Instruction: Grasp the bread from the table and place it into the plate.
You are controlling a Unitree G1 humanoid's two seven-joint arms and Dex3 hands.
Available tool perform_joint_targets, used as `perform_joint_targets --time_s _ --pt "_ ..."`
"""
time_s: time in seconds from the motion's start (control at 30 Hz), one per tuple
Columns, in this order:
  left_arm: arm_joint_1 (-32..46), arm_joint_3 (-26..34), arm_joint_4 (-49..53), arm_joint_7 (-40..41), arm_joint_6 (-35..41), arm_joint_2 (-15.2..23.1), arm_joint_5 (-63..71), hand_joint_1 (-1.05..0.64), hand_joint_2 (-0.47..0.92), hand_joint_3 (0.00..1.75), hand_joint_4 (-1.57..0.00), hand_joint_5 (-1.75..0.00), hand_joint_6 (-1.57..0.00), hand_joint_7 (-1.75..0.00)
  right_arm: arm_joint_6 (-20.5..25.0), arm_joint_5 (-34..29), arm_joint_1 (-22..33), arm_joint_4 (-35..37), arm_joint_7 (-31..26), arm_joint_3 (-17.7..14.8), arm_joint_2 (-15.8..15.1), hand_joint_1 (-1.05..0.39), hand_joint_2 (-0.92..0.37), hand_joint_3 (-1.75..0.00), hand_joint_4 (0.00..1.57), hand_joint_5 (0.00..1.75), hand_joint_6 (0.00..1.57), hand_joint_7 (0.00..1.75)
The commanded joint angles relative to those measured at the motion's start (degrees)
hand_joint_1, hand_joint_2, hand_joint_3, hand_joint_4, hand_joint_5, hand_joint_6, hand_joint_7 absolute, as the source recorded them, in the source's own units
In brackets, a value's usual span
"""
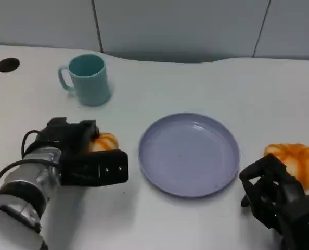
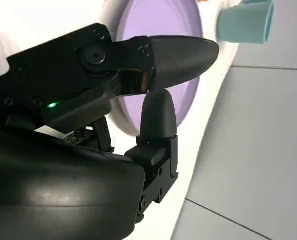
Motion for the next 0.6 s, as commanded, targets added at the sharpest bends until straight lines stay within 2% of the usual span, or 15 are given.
perform_joint_targets --time_s 0.03,0.23,0.4,0.43,0.5,0.6 --pt "4.17 -0.7 1.33 4.06 -1.48 -0.29 -0.32 -0.23 0.91 0.13 -0.83 -1.74 -0.63 -1.74 0.3 0.17 0.56 -0.92 -0.02 -0.11 -0.45 -0.29 -0.92 -0.42 0.62 1.75 0.36 1.74" --pt "4.85 3.19 0.82 4.43 -5.08 1.03 -5.29 -0.22 0.88 0.19 -0.79 -1.75 -0.58 -1.75 -0.61 -0.02 0.17 0.21 -0.14 -0.09 -0.45 -0.3 -0.92 -0.42 0.63 1.75 0.37 1.74" --pt "5.4 8.41 -0.29 3.39 -10.34 1.95 -11.48 -0.22 0.84 0.21 -0.83 -1.75 -0.63 -1.75 -0.08 -0.13 0.37 -0.3 -0.21 0.07 -0.24 -0.29 -0.92 -0.43 0.61 1.75 0.36 1.74" --pt "5.56 10.04 -0.69 2.61 -12.39 2.3 -13.32 -0.22 0.83 0.25 -0.85 -1.75 -0.63 -1.75 0.47 -0.07 0.54 -0.93 -0.16 0.14 -0.11 -0.28 -0.92 -0.43 0.62 1.75 0.37 1.74" --pt "5.7 13.01 -1.43 0.71 -15.52 2.76 -16.67 -0.24 0.72 0.47 -0.86 -1.75 -0.64 -1.75 1.11 -0.03 0.77 -1.71 -0.11 0.28 0.09 -0.27 -0.92 -0.43 0.62 1.75 0.37 1.75" --pt "5.76 17.29 -2.98 -4.19 -19.84 2.84 -22.0 -0.22 0.67 0.55 -0.85 -1.75 -0.65 -1.75 1.33 -0.1 0.78 -1.73 -0.29 0.35 0.29 -0.27 -0.92 -0.43 0.62 1.75 0.37 1.75"
